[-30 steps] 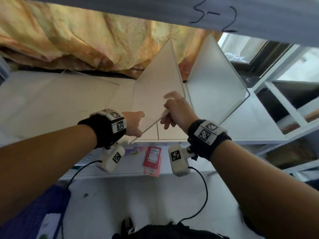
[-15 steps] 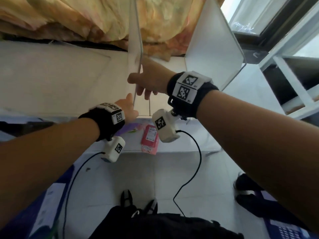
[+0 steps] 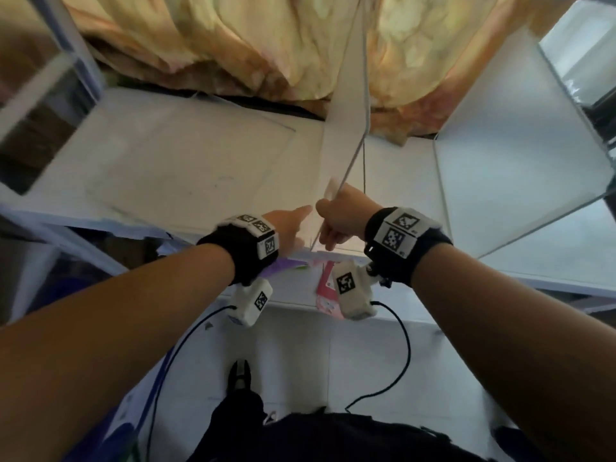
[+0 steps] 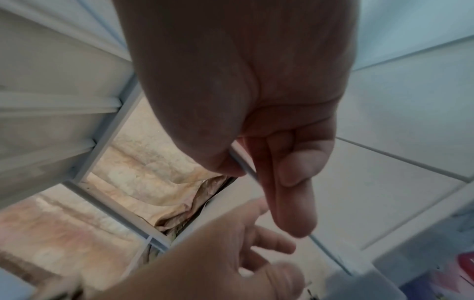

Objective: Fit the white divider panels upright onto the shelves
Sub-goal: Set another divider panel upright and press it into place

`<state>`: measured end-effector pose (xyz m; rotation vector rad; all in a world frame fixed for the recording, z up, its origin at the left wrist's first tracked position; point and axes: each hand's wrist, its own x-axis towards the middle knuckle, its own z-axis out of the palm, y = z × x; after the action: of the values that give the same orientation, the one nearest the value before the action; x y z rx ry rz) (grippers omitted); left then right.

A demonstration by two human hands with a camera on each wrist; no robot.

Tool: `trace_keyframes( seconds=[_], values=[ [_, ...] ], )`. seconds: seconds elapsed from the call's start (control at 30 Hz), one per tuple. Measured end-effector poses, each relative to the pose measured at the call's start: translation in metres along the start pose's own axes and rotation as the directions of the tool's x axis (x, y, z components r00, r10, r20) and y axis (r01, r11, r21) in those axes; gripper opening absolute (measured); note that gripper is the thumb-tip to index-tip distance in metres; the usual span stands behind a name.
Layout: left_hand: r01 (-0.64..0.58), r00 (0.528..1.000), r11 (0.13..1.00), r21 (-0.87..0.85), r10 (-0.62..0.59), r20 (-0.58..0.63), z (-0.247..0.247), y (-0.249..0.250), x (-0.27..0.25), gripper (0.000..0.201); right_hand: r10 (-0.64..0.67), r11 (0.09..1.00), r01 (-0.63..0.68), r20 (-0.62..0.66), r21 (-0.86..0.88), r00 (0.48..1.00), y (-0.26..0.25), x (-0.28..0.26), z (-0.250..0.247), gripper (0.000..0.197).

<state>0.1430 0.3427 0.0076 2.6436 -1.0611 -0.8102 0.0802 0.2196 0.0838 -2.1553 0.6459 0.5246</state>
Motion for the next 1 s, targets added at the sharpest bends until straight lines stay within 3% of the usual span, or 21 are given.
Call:
trace_keyframes(
  seconds=[0.17, 0.4, 0.63, 0.83, 1.0],
  values=[
    [-0.054, 0.998, 0.989, 0.14, 0.05, 0.034, 0.02, -0.052, 0.014, 0.077, 0.026, 0.99, -0.039, -0.096, -0.132, 0.995, -0.019, 0.001, 0.006, 0.029],
    [-0.168, 0.985, 0.975, 0.146, 0.161, 0.06, 0.019, -0.056, 0.036, 0.085, 0.064, 0.994, -0.076, -0.15, -0.075, 0.987, -0.031, 0.015, 0.006, 0.04],
    [-0.093, 0.995, 0.996, -0.016, 0.093, 0.023, 0.022, -0.051, 0.047, 0.099, 0.007, 0.994, -0.021, -0.131, -0.104, 0.991, -0.025, 0.014, 0.009, 0.033],
    [-0.109, 0.994, 0.994, -0.015, 0.11, 0.026, 0.033, -0.05, 0.051, 0.11, -0.012, 1.0, 0.012, -0.161, -0.004, 0.987, -0.015, 0.019, 0.013, 0.029],
    [-0.088, 0.996, 0.996, 0.007, 0.088, 0.02, 0.038, -0.05, 0.054, 0.11, -0.052, 0.974, 0.018, -0.146, -0.226, 0.988, -0.007, 0.029, 0.017, 0.032]
  ],
)
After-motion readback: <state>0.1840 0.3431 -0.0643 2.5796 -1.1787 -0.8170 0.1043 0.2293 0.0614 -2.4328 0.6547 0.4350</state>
